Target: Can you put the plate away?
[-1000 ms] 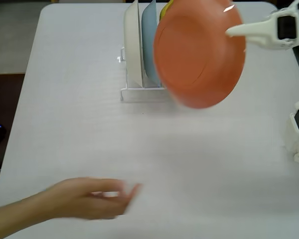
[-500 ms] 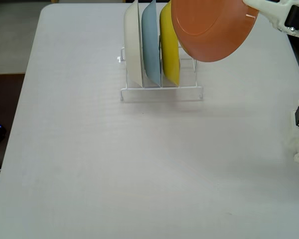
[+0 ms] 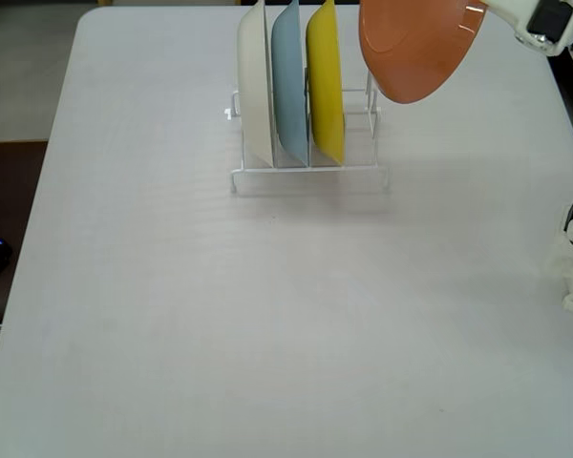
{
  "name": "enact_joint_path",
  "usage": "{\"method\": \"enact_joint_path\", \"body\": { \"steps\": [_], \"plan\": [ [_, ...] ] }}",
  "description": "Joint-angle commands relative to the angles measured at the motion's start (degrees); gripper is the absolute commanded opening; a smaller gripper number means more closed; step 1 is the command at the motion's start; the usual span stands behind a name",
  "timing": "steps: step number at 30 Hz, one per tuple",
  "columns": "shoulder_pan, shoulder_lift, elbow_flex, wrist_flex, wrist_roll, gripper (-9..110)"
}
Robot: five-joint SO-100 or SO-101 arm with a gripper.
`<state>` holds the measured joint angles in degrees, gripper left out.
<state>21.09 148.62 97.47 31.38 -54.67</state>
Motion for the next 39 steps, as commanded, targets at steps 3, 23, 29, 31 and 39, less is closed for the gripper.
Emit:
{"method": "enact_joint_path", "body": {
  "steps": [3, 23, 29, 31, 39],
  "plan": [
    [3.34, -1.41, -2.29, 0.88, -0.09, -1],
    [4.13, -11.16, -1.41, -5.36, 3.60, -1],
    [2.90, -15.73, -1.14, -8.70, 4.75, -1],
    [2.72, -15.82, -0.44, -9.23, 4.48, -1],
    [5.98, -17.05, 6.59, -9.76, 7.47, -1]
  ]
}}
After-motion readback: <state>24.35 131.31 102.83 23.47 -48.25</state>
